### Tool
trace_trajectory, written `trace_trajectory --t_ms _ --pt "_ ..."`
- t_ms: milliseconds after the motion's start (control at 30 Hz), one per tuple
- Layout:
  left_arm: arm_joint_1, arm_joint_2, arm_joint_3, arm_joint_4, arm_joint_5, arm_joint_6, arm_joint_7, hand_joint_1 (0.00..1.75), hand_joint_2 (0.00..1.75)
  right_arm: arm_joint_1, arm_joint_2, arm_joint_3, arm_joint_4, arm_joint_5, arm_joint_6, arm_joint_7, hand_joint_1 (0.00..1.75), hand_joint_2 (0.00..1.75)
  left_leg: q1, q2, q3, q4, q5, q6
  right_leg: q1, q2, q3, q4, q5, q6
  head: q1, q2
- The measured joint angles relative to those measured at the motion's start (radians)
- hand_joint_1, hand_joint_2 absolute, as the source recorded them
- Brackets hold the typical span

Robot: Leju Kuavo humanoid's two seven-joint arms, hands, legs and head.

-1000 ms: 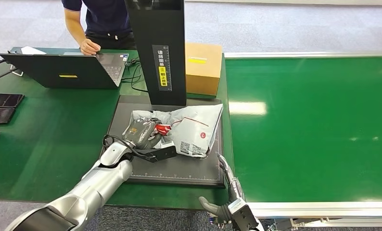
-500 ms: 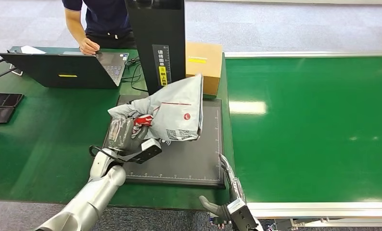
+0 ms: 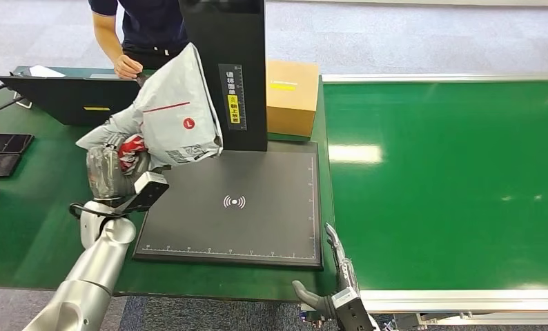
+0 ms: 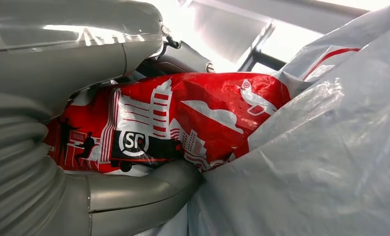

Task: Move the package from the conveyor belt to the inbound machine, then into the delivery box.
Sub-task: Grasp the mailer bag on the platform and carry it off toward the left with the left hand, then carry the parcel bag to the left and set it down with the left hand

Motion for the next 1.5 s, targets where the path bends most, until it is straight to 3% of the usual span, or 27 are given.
trace_trajectory --t_ms 367,700,867,900,1000,1033,1167,1267,1400,1500 --pt "-0.060 0.072 0.307 0.015 0.020 0.000 0.027 1.75 1.75 0.019 0.000 0.002 -0.022 -0.071 -0.021 0.000 0.00 1.75 0.000 0.001 0.000 0.000 0.000 -0.001 0.000 0.002 -0.001 0.001 0.000 0.000 0.000 0.000" --pt "-0.110 0.263 0.521 0.197 -0.254 0.000 0.336 1.75 1.75 0.020 -0.008 0.026 -0.019 -0.113 -0.026 0.000 0.00 1.75 0.001 0.003 -0.001 0.000 -0.001 -0.002 0.002 0.003 -0.003 0.002 -0.002 -0.003 0.000 0.000" --pt "-0.164 0.348 0.564 0.321 -0.370 0.000 0.518 1.75 1.75 0.018 -0.013 0.027 -0.019 -0.115 -0.022 0.000 0.00 1.75 0.001 0.003 -0.001 0.000 -0.001 -0.002 0.002 0.003 -0.003 0.002 -0.002 -0.003 0.000 0.000" --pt "-0.174 0.361 0.567 0.343 -0.389 0.000 0.552 1.47 1.75 0.018 -0.014 0.028 -0.018 -0.116 -0.020 0.000 0.00 1.75 0.001 0.003 -0.001 0.000 -0.001 -0.002 0.001 0.003 -0.003 0.002 -0.002 -0.003 0.000 0.000" --pt "-0.197 0.394 0.575 0.400 -0.411 -0.010 0.624 0.17 1.75 0.017 -0.016 0.029 -0.018 -0.118 -0.017 0.000 0.00 1.75 0.001 0.003 -0.001 0.000 -0.001 -0.002 0.001 0.003 -0.003 0.002 -0.002 -0.003 0.000 0.000" --pt "-0.201 0.401 0.578 0.416 -0.409 -0.014 0.637 0.00 1.75 0.017 -0.017 0.030 -0.018 -0.119 -0.016 0.000 0.00 1.75 0.001 0.003 -0.001 0.000 -0.001 -0.002 0.001 0.003 -0.003 0.002 -0.002 -0.003 0.000 0.000" --pt "-0.204 0.418 0.591 0.460 -0.395 -0.016 0.642 0.00 1.75 0.013 -0.018 0.034 -0.018 -0.118 -0.011 0.000 0.00 1.75 0.001 0.003 -0.001 0.000 -0.001 -0.002 0.001 0.003 -0.003 0.002 -0.002 -0.003 0.000 0.000" --pt "-0.203 0.419 0.607 0.478 -0.353 -0.018 0.593 0.00 1.75 0.007 -0.019 0.037 -0.016 -0.113 -0.017 0.000 0.00 1.75 0.001 0.003 -0.001 0.000 -0.001 -0.003 0.001 0.003 -0.003 0.002 -0.002 -0.003 0.000 0.000" --pt "-0.198 0.395 0.627 0.483 -0.266 -0.029 0.441 0.00 1.75 0.002 -0.019 0.043 -0.015 -0.107 -0.022 0.000 0.00 1.75 0.000 0.003 -0.001 0.000 -0.001 -0.003 0.001 0.003 -0.003 0.002 -0.002 -0.003 0.000 0.000" --pt "-0.180 0.340 0.625 0.461 -0.137 -0.086 0.262 0.00 1.75 0.000 -0.019 0.044 -0.015 -0.099 -0.029 0.000 0.00 1.75 0.000 0.002 0.000 0.000 -0.001 -0.002 0.001 0.002 -0.002 0.002 -0.002 -0.003 0.000 0.000"
